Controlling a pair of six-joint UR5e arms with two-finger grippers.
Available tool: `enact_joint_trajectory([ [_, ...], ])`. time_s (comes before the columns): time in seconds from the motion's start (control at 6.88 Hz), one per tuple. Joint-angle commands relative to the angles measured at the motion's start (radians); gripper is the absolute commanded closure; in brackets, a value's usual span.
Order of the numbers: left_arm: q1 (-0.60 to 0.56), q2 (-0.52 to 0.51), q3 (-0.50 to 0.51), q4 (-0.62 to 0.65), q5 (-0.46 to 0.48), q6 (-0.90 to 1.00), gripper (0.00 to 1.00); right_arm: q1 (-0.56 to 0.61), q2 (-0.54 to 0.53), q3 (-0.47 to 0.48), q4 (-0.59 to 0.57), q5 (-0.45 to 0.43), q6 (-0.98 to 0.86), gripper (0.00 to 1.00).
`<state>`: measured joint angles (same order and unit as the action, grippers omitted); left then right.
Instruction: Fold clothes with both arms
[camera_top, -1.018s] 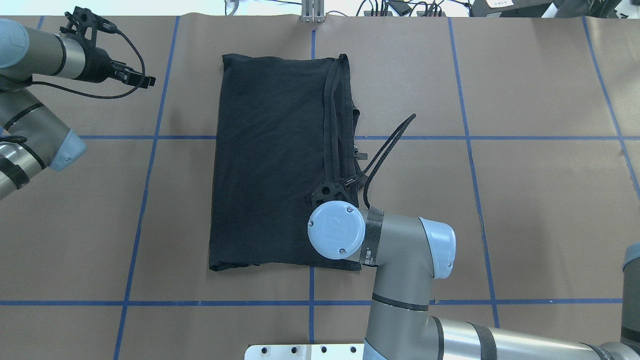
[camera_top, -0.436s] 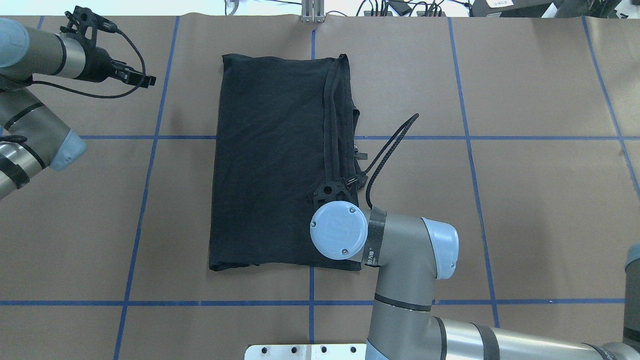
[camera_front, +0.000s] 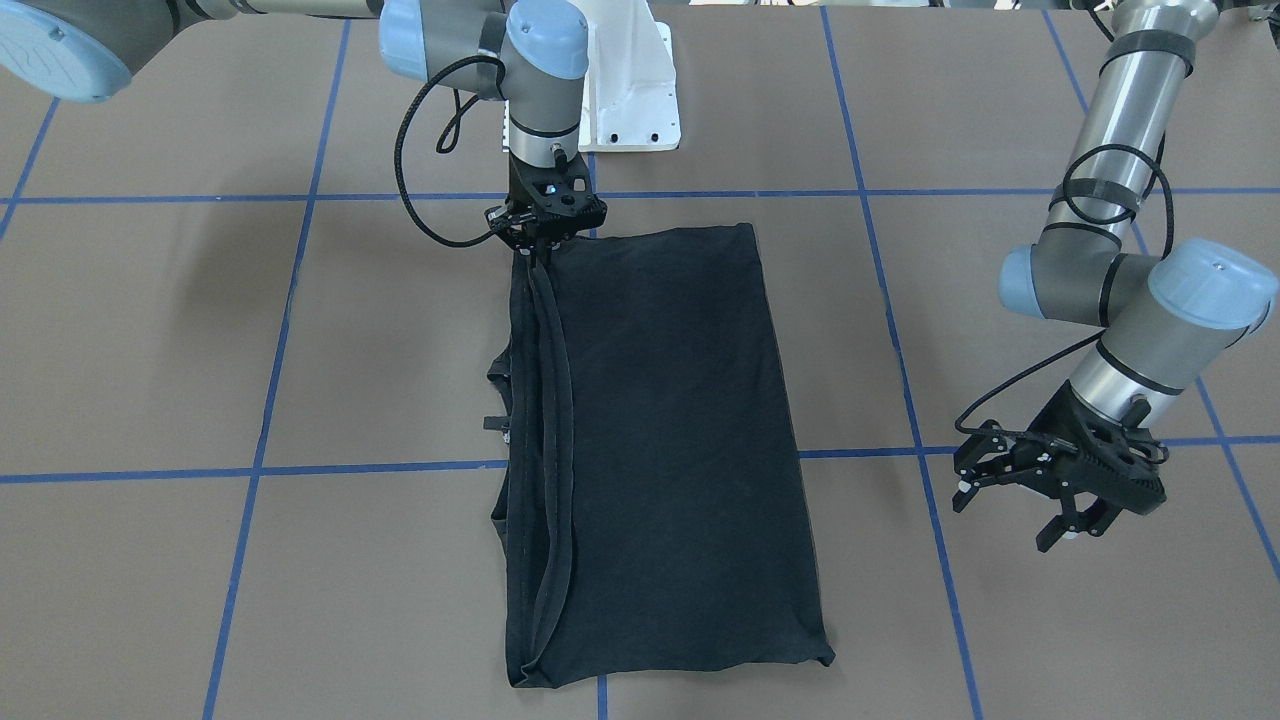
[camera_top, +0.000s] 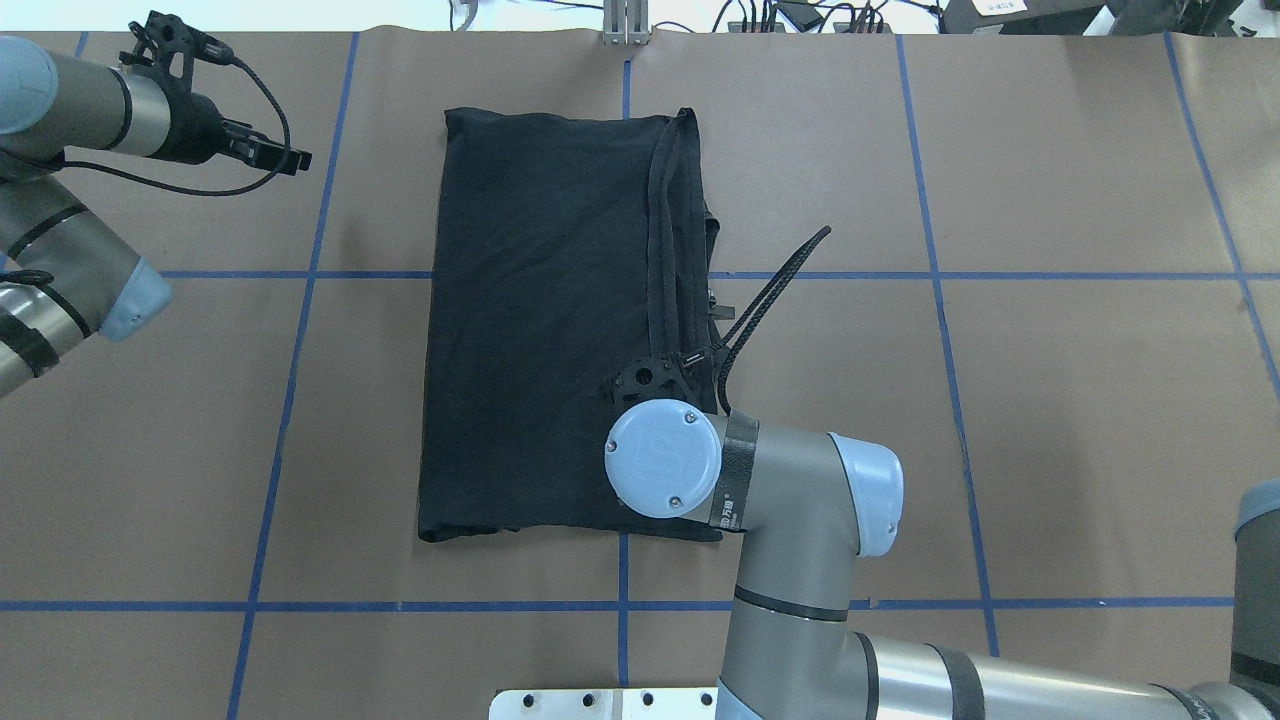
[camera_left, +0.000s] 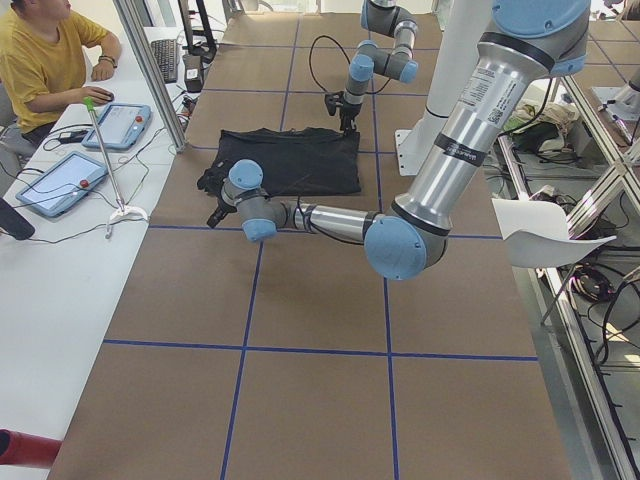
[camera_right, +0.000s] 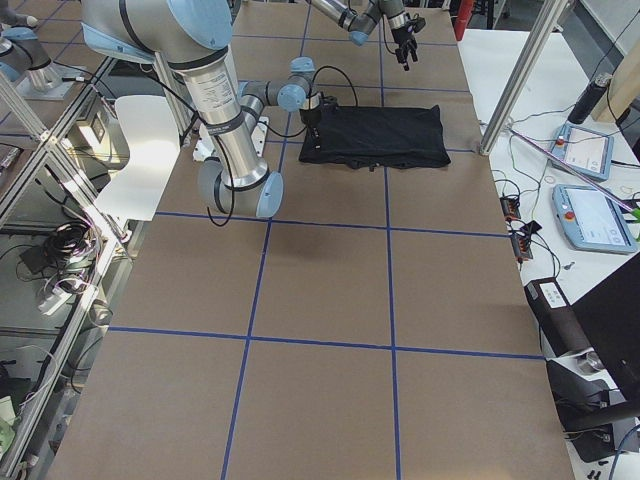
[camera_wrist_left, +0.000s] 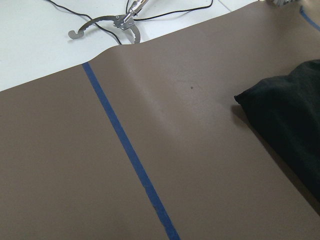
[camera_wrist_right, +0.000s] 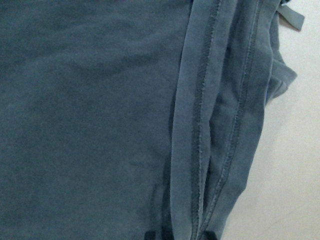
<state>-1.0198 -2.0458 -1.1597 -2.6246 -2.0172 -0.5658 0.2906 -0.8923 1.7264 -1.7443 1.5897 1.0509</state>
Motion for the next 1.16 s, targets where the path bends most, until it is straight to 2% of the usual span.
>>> enact_joint_trajectory([
  [0.0,0.000,0.001,0.000,0.000,0.000,0.000,0.00,-0.002,0.003,-0.018,0.000,0.000,0.008,0.36],
  [0.15,0.000,0.001,0.000,0.000,0.000,0.000,0.00,-0.002,0.003,-0.018,0.000,0.000,0.008,0.47],
  [0.29,0.001,0.001,0.000,0.000,0.000,0.000,0.00,-0.002,0.001,-0.018,0.000,0.000,0.008,0.68],
  [0.44,0.001,0.001,0.000,0.002,0.000,0.000,0.00,-0.002,0.000,-0.018,0.000,0.000,0.004,0.82],
  [0.73,0.001,0.001,0.000,0.002,0.000,0.000,0.00,-0.002,-0.002,-0.016,0.000,0.000,0.001,0.82],
  [0.87,0.001,0.001,0.001,0.002,0.000,0.000,0.00,-0.002,-0.002,-0.014,0.000,0.000,0.000,0.87],
  [1.02,0.001,0.001,0.002,0.002,0.000,0.000,0.00,-0.002,-0.004,-0.014,0.000,0.000,-0.002,0.99],
])
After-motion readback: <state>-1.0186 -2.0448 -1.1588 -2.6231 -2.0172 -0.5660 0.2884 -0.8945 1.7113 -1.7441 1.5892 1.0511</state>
